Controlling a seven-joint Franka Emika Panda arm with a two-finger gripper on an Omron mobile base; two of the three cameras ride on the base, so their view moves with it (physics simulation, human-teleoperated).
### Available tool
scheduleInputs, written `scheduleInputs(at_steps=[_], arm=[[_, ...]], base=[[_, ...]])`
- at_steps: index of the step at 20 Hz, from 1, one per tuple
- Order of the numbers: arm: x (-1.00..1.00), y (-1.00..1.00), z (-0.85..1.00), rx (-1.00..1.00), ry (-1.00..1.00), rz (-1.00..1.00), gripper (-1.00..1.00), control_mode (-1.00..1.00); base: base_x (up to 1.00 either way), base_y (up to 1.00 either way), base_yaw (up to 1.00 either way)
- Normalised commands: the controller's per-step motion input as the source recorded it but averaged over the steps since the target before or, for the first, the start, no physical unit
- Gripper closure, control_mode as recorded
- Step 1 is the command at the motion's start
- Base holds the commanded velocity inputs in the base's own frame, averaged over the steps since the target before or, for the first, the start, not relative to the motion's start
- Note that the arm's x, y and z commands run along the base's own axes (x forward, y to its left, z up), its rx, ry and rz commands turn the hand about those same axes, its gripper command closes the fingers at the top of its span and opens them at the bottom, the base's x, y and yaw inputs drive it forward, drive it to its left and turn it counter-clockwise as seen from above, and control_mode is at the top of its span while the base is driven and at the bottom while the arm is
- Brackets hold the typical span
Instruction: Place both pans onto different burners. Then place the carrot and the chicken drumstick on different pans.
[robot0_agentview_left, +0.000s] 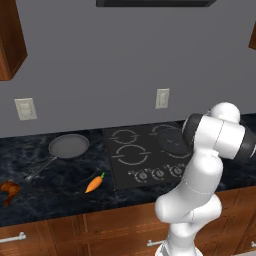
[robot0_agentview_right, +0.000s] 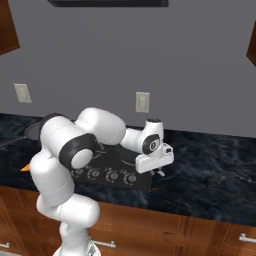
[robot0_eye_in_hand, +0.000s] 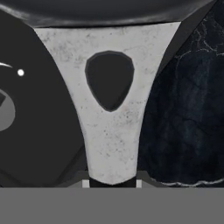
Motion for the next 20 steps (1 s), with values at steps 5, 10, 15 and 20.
scheduleInputs(at_steps=[5,10,15,20], arm=[[0.12,0.00,-0.05,0.00,0.06,0.00,1.00,-1.00],[0.16,0.00,-0.07,0.00,0.05,0.00,1.00,-1.00],[0.10,0.00,-0.11,0.00,0.02,0.00,1.00,-1.00],[0.05,0.00,-0.07,0.00,0.00,0.00,1.00,-1.00]], base=[[0.00,0.00,0.00],[0.00,0.00,0.00],[0.00,0.00,0.00],[0.00,0.00,0.00]])
